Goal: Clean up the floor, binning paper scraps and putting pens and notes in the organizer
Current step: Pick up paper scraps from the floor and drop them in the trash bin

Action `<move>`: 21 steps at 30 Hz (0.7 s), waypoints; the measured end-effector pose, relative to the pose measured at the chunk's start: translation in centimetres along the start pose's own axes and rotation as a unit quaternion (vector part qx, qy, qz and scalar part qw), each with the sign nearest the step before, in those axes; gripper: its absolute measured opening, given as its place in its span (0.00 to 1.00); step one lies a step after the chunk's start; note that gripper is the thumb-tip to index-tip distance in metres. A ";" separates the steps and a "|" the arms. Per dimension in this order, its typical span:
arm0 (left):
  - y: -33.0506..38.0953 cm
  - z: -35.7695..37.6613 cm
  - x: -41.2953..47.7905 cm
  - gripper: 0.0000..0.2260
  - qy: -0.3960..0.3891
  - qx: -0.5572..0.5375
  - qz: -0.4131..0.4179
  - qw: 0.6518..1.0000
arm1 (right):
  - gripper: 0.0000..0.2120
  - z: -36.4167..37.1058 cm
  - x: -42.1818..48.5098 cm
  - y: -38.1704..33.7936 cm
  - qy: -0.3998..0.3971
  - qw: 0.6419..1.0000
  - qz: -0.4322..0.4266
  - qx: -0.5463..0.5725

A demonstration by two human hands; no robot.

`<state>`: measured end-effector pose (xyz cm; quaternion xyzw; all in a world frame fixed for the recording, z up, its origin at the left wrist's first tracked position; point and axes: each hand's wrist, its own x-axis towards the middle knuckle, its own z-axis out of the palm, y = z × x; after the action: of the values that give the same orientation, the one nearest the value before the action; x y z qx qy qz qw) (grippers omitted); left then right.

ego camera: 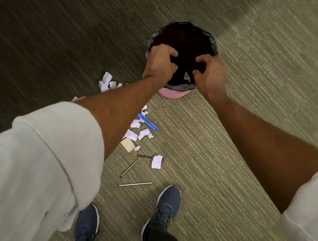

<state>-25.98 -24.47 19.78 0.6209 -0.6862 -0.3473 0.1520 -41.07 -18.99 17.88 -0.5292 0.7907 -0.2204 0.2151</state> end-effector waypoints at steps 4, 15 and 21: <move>-3.5 -0.7 -3.1 0.17 -0.019 0.012 0.010 1.000 | 0.16 3.1 -4.2 0.4 -0.029 0.999 -0.030 -0.002; -21.6 3.7 -13.1 0.16 -0.107 0.054 -0.034 0.992 | 0.19 17.0 -19.3 5.1 -0.161 0.986 0.020 -0.030; -30.5 8.1 -16.7 0.19 -0.139 0.082 -0.021 0.987 | 0.24 24.1 -25.2 9.4 -0.205 0.975 0.080 -0.035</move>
<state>-5.34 -5.75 -2.58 0.5908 -0.7137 -0.3763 -0.0036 -25.49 4.85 -4.36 -0.5055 0.7767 -0.0617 0.3706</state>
